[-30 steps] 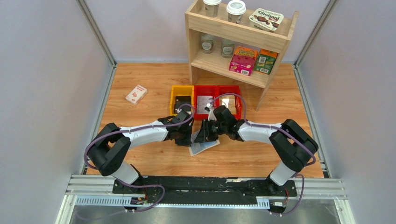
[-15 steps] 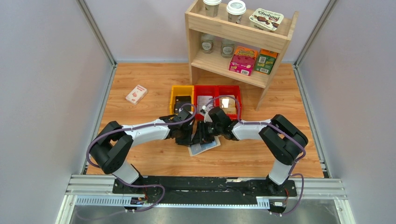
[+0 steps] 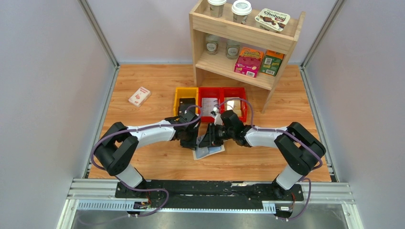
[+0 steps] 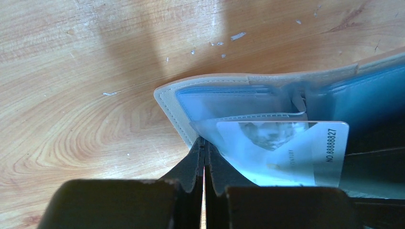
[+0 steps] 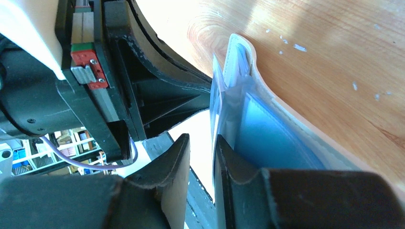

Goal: Take the credit cards out of the card holder
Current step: Remove the credit card from the card holder.

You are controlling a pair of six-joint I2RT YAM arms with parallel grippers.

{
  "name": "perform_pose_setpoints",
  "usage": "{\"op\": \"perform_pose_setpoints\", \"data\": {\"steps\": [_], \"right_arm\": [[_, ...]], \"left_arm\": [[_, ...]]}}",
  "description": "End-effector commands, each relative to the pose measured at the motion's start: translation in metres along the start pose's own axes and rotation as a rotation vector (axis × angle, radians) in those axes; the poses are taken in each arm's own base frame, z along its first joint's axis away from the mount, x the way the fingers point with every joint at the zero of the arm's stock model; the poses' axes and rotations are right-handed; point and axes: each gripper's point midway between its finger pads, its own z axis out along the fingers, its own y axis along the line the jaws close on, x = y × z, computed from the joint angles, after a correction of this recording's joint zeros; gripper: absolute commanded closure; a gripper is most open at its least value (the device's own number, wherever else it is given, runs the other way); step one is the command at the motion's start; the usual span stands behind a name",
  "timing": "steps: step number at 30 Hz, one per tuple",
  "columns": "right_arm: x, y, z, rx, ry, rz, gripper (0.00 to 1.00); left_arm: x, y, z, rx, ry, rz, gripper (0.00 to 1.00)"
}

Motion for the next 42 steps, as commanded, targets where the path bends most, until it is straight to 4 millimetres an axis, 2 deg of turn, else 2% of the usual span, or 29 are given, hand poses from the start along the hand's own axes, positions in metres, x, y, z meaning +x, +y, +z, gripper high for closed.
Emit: {"op": "perform_pose_setpoints", "data": {"steps": [1, 17, 19, 22, 26, 29, 32, 36, 39, 42], "right_arm": [[-0.011, 0.024, -0.012, -0.095, -0.040, -0.044, 0.75], [-0.018, -0.003, -0.038, -0.055, -0.096, -0.002, 0.81], [-0.016, -0.007, -0.040, -0.044, -0.097, -0.001, 0.86], [-0.015, -0.011, -0.043, -0.025, -0.105, -0.007, 0.99], [-0.015, -0.013, -0.048, -0.001, -0.116, -0.009, 1.00], [-0.017, -0.011, -0.057, 0.020, -0.151, -0.022, 1.00], [-0.024, -0.011, -0.069, 0.063, -0.211, -0.030, 1.00], [-0.038, 0.003, -0.090, 0.068, -0.335, -0.047, 1.00], [-0.047, 0.011, -0.103, 0.066, -0.425, -0.048, 1.00], [-0.049, 0.014, -0.108, 0.071, -0.441, -0.057, 1.00]], "left_arm": [[0.009, 0.003, 0.013, -0.019, 0.034, 0.024, 1.00], [0.008, 0.002, 0.011, -0.010, 0.027, 0.026, 1.00], [0.008, 0.002, 0.011, -0.009, 0.024, 0.028, 1.00], [0.007, 0.001, 0.010, -0.006, 0.019, 0.030, 1.00], [0.003, -0.001, 0.007, 0.005, -0.007, 0.035, 1.00], [-0.010, -0.006, -0.007, 0.029, -0.081, 0.032, 0.90], [-0.027, -0.014, -0.030, 0.065, -0.183, 0.016, 0.75], [-0.048, -0.022, -0.062, 0.106, -0.313, -0.023, 0.59], [-0.059, -0.026, -0.082, 0.125, -0.386, -0.052, 0.52], [-0.065, -0.033, -0.102, 0.168, -0.437, -0.065, 0.45]]}}
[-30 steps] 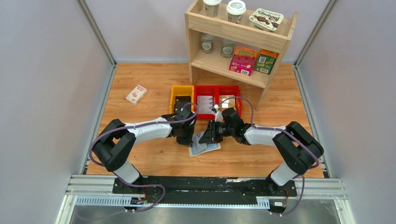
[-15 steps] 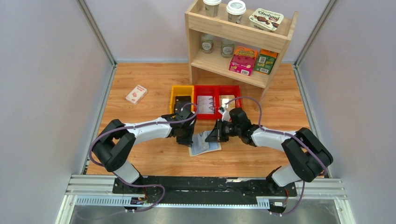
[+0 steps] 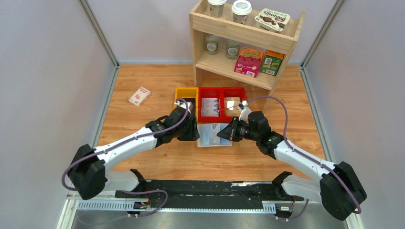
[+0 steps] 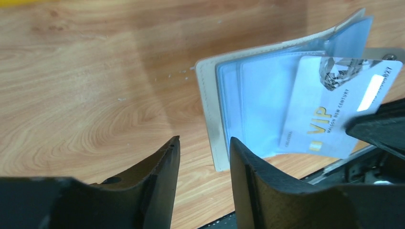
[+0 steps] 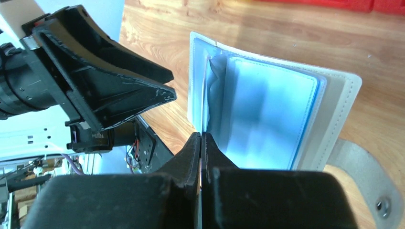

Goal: Take the credit cards out of the card holder
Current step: Remove the credit card from the card holder.

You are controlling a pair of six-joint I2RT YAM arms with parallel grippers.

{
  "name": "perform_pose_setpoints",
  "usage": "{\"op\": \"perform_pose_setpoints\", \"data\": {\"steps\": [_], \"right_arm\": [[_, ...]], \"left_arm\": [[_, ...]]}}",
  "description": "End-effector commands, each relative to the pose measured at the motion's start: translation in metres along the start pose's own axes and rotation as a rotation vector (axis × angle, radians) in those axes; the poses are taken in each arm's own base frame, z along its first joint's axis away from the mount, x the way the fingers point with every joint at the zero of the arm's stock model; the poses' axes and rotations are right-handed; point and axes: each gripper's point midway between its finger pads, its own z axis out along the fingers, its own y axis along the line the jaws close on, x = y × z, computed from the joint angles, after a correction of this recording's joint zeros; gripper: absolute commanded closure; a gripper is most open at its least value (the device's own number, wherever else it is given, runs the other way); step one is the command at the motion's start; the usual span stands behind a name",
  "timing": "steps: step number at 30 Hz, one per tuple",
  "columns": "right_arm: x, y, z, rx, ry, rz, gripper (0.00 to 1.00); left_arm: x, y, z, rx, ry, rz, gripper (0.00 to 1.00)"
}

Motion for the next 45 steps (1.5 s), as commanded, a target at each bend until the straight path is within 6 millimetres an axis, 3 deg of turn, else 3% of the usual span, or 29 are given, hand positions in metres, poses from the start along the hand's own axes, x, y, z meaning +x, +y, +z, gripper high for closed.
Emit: {"op": "perform_pose_setpoints", "data": {"steps": [1, 7, 9, 12, 17, 23, 32, 36, 39, 42, 45], "right_arm": [[-0.015, 0.002, -0.004, 0.034, -0.073, -0.007, 1.00], [0.023, -0.016, 0.021, 0.119, 0.137, 0.028, 1.00], [0.032, -0.018, 0.030, 0.133, 0.155, 0.036, 1.00], [0.042, -0.040, 0.033, 0.286, 0.195, 0.054, 1.00], [0.034, -0.063, 0.020, 0.500, 0.188, -0.013, 1.00], [0.026, -0.069, 0.007, 0.648, 0.177, -0.118, 1.00], [0.026, -0.046, 0.013, 0.652, 0.265, -0.224, 1.00], [0.028, -0.036, 0.022, 0.577, 0.247, -0.190, 1.00], [0.037, -0.026, 0.033, 0.501, 0.260, -0.136, 1.00], [0.039, -0.028, 0.037, 0.490, 0.259, -0.125, 1.00], [0.033, -0.033, 0.029, 0.520, 0.228, -0.122, 1.00]], "left_arm": [[-0.030, -0.018, -0.023, 0.059, -0.123, -0.053, 0.45], [-0.039, -0.032, -0.045, 0.150, -0.174, -0.086, 0.44], [-0.038, -0.035, -0.044, 0.167, -0.170, -0.084, 0.44], [-0.031, -0.036, -0.037, 0.177, -0.139, -0.085, 0.45], [-0.014, -0.040, -0.016, 0.192, -0.047, -0.082, 0.47], [-0.006, -0.043, -0.004, 0.202, -0.002, -0.083, 0.48], [0.007, -0.049, 0.017, 0.210, 0.080, -0.071, 0.50], [0.005, -0.054, 0.025, 0.222, 0.084, -0.067, 0.52], [0.014, -0.059, 0.041, 0.230, 0.149, -0.056, 0.55], [0.022, -0.062, 0.053, 0.239, 0.200, -0.059, 0.59], [0.036, -0.053, 0.063, 0.198, 0.252, -0.067, 0.62]]}}
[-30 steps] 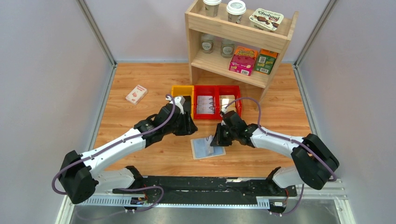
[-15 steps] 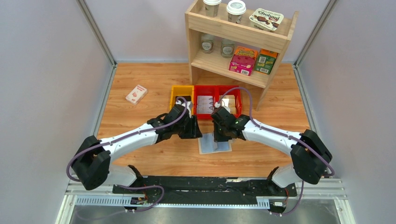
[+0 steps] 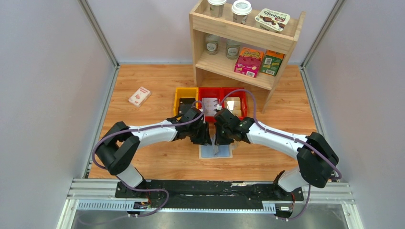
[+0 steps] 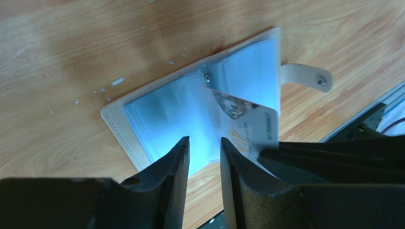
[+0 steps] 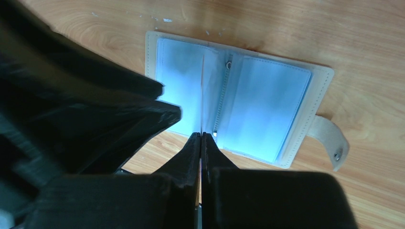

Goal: Take the credit cards out of the card holder
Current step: Remove the credit card from the card holder.

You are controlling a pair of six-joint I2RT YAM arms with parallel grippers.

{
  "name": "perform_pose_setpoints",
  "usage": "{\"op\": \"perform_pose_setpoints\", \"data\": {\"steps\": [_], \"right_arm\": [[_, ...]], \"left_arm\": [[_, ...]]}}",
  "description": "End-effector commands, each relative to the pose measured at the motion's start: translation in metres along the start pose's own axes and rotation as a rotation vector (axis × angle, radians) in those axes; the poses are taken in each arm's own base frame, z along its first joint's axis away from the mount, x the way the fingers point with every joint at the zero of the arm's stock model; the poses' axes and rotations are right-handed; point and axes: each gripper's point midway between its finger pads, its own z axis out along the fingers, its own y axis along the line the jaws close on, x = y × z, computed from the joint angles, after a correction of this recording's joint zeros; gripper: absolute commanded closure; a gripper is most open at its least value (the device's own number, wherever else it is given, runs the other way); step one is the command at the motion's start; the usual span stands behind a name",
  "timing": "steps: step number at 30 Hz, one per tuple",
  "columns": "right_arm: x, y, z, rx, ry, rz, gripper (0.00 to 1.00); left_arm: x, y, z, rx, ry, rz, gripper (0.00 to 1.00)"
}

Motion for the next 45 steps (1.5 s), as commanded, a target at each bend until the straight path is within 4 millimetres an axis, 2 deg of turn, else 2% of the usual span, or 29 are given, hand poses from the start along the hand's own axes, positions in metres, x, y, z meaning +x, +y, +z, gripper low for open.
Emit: {"op": "perform_pose_setpoints", "data": {"steps": [1, 5, 10, 11, 12, 13, 14, 15, 17, 18, 21, 23, 25, 26, 31, 36, 42, 45], "right_arm": [[-0.015, -0.002, -0.007, -0.008, -0.087, 0.042, 1.00], [-0.031, -0.013, -0.028, -0.012, -0.204, 0.085, 1.00], [-0.054, 0.001, -0.067, -0.191, -0.423, 0.157, 1.00], [-0.059, 0.005, -0.077, -0.236, -0.473, 0.166, 1.00], [-0.062, 0.007, -0.085, -0.273, -0.516, 0.177, 1.00], [-0.062, 0.006, -0.089, -0.305, -0.550, 0.186, 1.00], [-0.069, 0.013, -0.102, -0.369, -0.610, 0.191, 1.00], [-0.070, 0.015, -0.108, -0.406, -0.642, 0.200, 1.00], [-0.074, 0.019, -0.123, -0.484, -0.706, 0.222, 1.00], [-0.077, 0.023, -0.133, -0.533, -0.745, 0.233, 1.00], [-0.081, 0.030, -0.153, -0.629, -0.808, 0.248, 1.00], [-0.082, 0.035, -0.162, -0.691, -0.835, 0.268, 1.00], [-0.085, 0.040, -0.172, -0.748, -0.862, 0.280, 1.00], [-0.086, 0.042, -0.177, -0.773, -0.872, 0.282, 1.00], [-0.090, 0.056, -0.185, -0.854, -0.869, 0.281, 1.00], [-0.092, 0.061, -0.191, -0.895, -0.876, 0.291, 1.00], [-0.091, 0.063, -0.191, -0.918, -0.876, 0.294, 1.00], [-0.089, 0.063, -0.190, -0.923, -0.871, 0.297, 1.00]], "left_arm": [[0.002, -0.009, 0.007, 0.030, 0.033, 0.002, 0.62], [-0.004, -0.003, 0.000, -0.001, -0.024, 0.002, 0.62], [-0.018, -0.003, -0.021, 0.009, -0.141, 0.004, 0.53], [-0.026, -0.010, -0.034, 0.038, -0.196, -0.002, 0.50], [-0.031, -0.010, -0.038, 0.053, -0.245, -0.013, 0.48], [-0.037, -0.017, -0.052, 0.105, -0.310, -0.012, 0.45], [-0.042, -0.017, -0.059, 0.113, -0.355, -0.029, 0.42], [-0.050, -0.027, -0.077, 0.168, -0.429, -0.029, 0.37], [-0.056, -0.035, -0.101, 0.239, -0.519, -0.045, 0.30], [-0.061, -0.035, -0.110, 0.256, -0.565, -0.067, 0.28], [-0.068, -0.054, -0.144, 0.431, -0.693, -0.095, 0.22], [-0.069, -0.062, -0.155, 0.515, -0.728, -0.129, 0.21], [-0.071, -0.071, -0.162, 0.580, -0.741, -0.151, 0.21], [-0.069, -0.074, -0.159, 0.604, -0.716, -0.158, 0.21], [-0.074, -0.102, -0.174, 0.775, -0.724, -0.158, 0.22], [-0.077, -0.112, -0.176, 0.835, -0.725, -0.157, 0.27], [-0.078, -0.120, -0.175, 0.877, -0.706, -0.156, 0.40], [-0.077, -0.124, -0.175, 0.905, -0.701, -0.151, 0.55]]}}
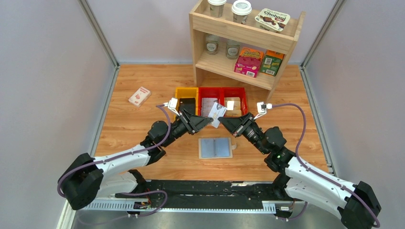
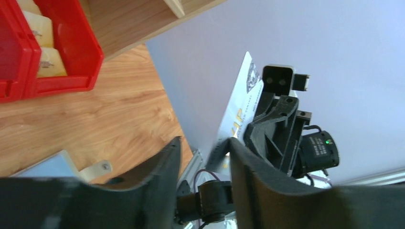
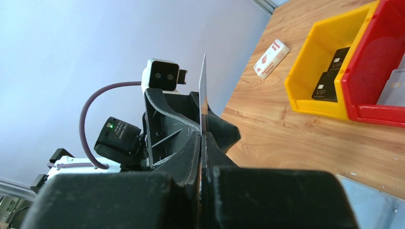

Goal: Take the credit cards out of the card holder
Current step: Remove the credit card from the card holder, then place the credit card in the storage box.

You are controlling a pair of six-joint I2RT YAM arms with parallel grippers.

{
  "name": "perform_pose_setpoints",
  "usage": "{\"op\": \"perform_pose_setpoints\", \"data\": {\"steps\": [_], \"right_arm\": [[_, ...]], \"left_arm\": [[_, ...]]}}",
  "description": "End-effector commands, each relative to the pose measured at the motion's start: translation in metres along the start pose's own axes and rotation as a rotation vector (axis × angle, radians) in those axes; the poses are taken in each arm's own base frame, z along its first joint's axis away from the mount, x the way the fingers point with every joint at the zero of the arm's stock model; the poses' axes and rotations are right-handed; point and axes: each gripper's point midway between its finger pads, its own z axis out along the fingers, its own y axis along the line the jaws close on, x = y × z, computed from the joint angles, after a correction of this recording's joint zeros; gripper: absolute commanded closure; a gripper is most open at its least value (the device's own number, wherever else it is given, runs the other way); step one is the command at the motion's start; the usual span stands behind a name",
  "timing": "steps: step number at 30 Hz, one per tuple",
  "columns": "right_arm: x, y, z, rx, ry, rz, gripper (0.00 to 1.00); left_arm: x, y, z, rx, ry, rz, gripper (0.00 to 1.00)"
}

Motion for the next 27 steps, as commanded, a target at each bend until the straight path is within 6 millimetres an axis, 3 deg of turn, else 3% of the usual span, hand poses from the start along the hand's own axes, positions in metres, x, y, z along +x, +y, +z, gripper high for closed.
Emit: {"op": "perform_pose_setpoints", "data": {"steps": [1, 3, 6, 8, 10, 12, 13, 14, 15, 16, 17, 18, 22, 27], "right_arm": [[-0.006, 0.011, 0.000, -0.057, -0.033, 0.017, 1.00], [-0.004, 0.008, -0.002, -0.055, -0.028, 0.015, 1.00], [-0.001, 0.001, -0.005, -0.035, -0.021, -0.003, 1.00], [0.002, -0.008, -0.009, -0.008, -0.013, -0.038, 0.91], [0.003, -0.018, -0.014, 0.036, -0.003, -0.090, 0.69], [0.002, -0.028, -0.020, 0.083, 0.005, -0.159, 0.51], [0.001, -0.033, -0.023, 0.111, 0.013, -0.203, 0.42], [0.000, -0.036, -0.025, 0.131, 0.019, -0.239, 0.33], [-0.001, -0.040, -0.028, 0.154, 0.027, -0.280, 0.27], [-0.003, -0.042, -0.030, 0.169, 0.034, -0.319, 0.24], [-0.003, -0.046, -0.033, 0.192, 0.044, -0.347, 0.21], [-0.004, -0.050, -0.035, 0.209, 0.048, -0.374, 0.19], [-0.008, -0.056, -0.041, 0.237, 0.053, -0.451, 0.14], [-0.015, -0.078, -0.048, 0.344, 0.029, -0.478, 0.08]], "left_arm": [[-0.007, -0.032, 0.003, 0.135, -0.016, -0.005, 0.58], [-0.005, -0.032, 0.003, 0.140, -0.010, 0.003, 0.71], [-0.006, -0.029, 0.000, 0.132, -0.017, 0.027, 0.99], [-0.007, -0.025, -0.002, 0.104, -0.007, 0.062, 1.00], [-0.008, -0.018, -0.004, 0.053, 0.038, 0.117, 1.00], [-0.011, 0.000, -0.007, -0.056, 0.100, 0.187, 1.00], [-0.008, 0.023, -0.013, -0.151, 0.161, 0.234, 1.00], [-0.023, 0.021, -0.010, -0.173, 0.163, 0.317, 1.00], [-0.015, 0.038, -0.016, -0.238, 0.240, 0.323, 1.00], [-0.029, 0.033, -0.012, -0.243, 0.254, 0.404, 1.00], [-0.020, 0.053, -0.019, -0.328, 0.349, 0.404, 1.00], [-0.035, 0.042, -0.012, -0.305, 0.361, 0.499, 1.00], [-0.040, 0.074, -0.003, -0.407, 0.571, 0.600, 1.00], [-0.050, 0.117, 0.022, -0.497, 0.759, 0.684, 1.00]]}}
